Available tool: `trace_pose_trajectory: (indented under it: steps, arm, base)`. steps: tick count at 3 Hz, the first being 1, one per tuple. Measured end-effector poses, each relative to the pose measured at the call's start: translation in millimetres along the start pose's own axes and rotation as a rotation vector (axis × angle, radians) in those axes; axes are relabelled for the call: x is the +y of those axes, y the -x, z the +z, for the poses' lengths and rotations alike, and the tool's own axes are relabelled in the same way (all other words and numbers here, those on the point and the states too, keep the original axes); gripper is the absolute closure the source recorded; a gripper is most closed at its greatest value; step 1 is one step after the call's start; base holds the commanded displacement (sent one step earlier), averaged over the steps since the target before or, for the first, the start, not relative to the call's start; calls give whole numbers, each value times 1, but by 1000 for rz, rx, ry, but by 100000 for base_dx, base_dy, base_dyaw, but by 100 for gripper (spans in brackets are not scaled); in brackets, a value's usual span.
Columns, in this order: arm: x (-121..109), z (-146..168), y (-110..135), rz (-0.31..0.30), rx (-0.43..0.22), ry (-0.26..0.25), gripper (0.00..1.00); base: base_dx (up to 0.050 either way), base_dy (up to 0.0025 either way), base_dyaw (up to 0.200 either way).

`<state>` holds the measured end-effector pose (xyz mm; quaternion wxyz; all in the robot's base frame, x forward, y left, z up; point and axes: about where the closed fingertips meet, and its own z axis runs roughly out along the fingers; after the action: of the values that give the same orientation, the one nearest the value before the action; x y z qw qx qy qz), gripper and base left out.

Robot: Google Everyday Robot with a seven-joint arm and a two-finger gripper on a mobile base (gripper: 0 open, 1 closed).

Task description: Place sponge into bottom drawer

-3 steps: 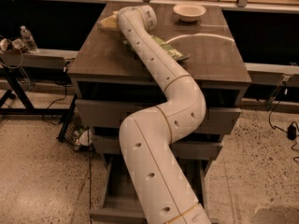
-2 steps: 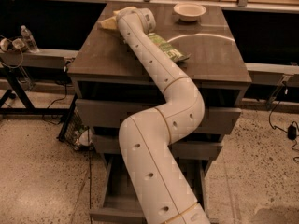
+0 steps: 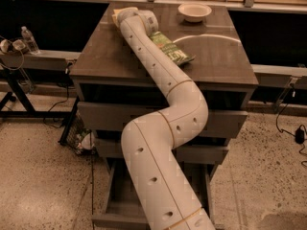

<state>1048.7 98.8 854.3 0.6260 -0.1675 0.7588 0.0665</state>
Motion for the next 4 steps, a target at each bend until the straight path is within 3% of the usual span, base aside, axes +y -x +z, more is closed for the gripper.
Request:
trace_pose_trajectory:
  steps: [2,3,4]
  arm:
    - [-2,-1,12,-6,-37,-9,95]
    - [-18,-12,32,-48,-53,-47,100]
    - [-37,-36,72,-111,-64,-85,100]
  base:
    - [0,0,0]
    - [0,0,0]
    - [0,0,0]
